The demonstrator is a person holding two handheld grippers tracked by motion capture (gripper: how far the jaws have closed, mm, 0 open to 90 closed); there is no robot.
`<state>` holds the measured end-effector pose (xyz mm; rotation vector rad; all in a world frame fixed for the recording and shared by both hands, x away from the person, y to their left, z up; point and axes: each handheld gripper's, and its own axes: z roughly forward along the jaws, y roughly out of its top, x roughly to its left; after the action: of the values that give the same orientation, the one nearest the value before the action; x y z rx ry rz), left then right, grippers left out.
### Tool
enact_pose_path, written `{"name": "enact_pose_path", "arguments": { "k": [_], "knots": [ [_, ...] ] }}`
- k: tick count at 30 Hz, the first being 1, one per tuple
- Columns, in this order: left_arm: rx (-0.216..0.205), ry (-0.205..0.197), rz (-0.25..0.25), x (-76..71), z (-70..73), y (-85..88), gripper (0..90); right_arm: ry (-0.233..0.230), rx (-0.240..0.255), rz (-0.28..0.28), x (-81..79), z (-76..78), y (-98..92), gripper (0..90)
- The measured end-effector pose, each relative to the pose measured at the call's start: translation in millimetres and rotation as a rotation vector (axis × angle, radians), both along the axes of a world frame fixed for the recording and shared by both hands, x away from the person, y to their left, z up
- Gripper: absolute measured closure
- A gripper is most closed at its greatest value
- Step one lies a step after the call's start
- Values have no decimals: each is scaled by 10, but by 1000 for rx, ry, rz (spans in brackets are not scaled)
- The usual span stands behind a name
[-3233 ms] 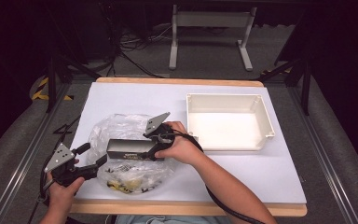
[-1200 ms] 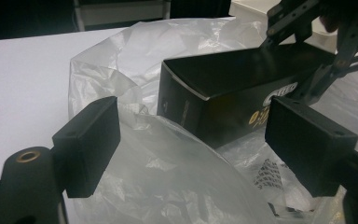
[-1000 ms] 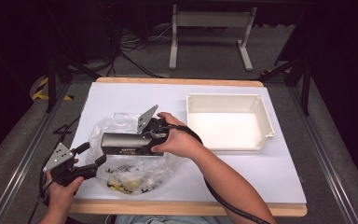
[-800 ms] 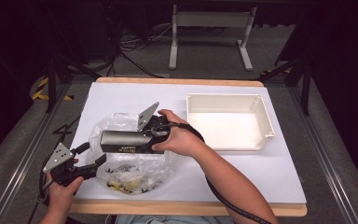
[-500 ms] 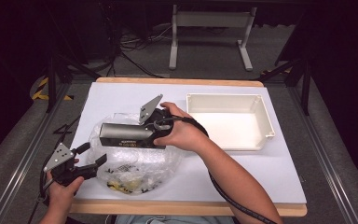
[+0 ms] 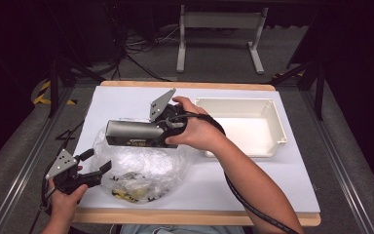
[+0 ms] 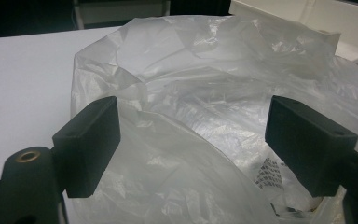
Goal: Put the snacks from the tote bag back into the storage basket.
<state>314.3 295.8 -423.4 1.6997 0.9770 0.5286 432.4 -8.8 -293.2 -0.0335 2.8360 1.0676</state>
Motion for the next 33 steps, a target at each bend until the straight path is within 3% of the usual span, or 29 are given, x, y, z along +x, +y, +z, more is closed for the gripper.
{"name": "enact_pose_path", "arguments": {
  "k": [6, 12, 18, 33],
  "knots": [
    [-2, 0, 1, 0, 1, 3, 191, -20, -11, 16, 4, 69, -96, 426],
    [6, 6, 2, 0, 2, 3, 191, -10, -7, 18, 8, 88, -212, 426],
    [3, 6, 4, 4, -5, -8, 191, -7, 12, -7, 10, 144, -434, 425],
    [4, 4, 4, 7, -7, -10, 191, -35, -6, -82, 33, 260, -890, 425]
  ]
}}
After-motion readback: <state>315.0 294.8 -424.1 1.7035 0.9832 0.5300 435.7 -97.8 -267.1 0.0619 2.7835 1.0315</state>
